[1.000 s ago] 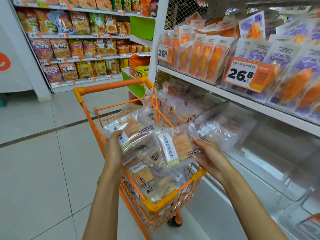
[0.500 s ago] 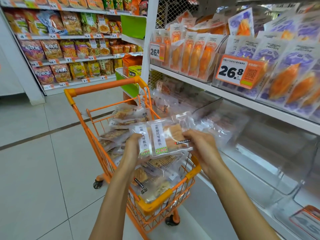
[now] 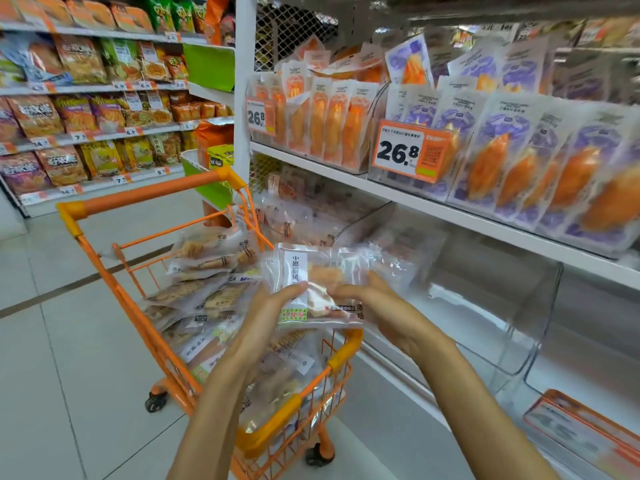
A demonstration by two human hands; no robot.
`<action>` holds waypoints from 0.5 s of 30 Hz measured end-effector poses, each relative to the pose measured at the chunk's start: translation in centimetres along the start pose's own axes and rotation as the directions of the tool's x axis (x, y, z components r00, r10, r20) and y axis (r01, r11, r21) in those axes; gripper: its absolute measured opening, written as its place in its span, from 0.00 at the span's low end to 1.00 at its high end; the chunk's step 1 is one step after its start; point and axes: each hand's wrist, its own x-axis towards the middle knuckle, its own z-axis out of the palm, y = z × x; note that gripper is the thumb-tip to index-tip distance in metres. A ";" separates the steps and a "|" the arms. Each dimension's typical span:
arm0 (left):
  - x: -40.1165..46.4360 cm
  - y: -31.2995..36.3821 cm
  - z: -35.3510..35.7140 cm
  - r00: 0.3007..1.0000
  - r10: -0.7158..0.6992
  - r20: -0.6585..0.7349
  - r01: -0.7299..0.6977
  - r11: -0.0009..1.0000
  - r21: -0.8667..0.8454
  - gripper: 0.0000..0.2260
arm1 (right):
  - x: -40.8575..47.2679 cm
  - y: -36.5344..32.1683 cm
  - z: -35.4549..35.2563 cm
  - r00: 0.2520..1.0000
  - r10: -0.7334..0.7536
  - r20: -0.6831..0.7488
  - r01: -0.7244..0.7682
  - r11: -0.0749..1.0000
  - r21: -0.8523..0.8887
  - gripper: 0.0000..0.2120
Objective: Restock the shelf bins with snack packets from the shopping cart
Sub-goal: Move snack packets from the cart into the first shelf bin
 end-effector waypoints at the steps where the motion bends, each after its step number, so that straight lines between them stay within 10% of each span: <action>1: 0.5 -0.1 0.7 0.999 0.021 0.047 -0.022 0.999 0.030 0.50 | -0.1 0.0 -1.3 0.997 0.020 0.078 -0.026 0.997 0.071 0.18; 7: 3.7 1.2 7.2 0.956 0.066 0.287 -0.135 0.964 0.228 0.54 | 0.0 1.6 -8.6 0.996 -0.006 -0.092 0.016 0.994 0.108 0.18; 15: 9.7 1.2 17.7 0.869 0.034 0.494 -0.299 0.832 0.468 0.26 | 1.8 4.1 -13.5 0.798 -0.078 -0.597 0.152 0.985 0.076 0.14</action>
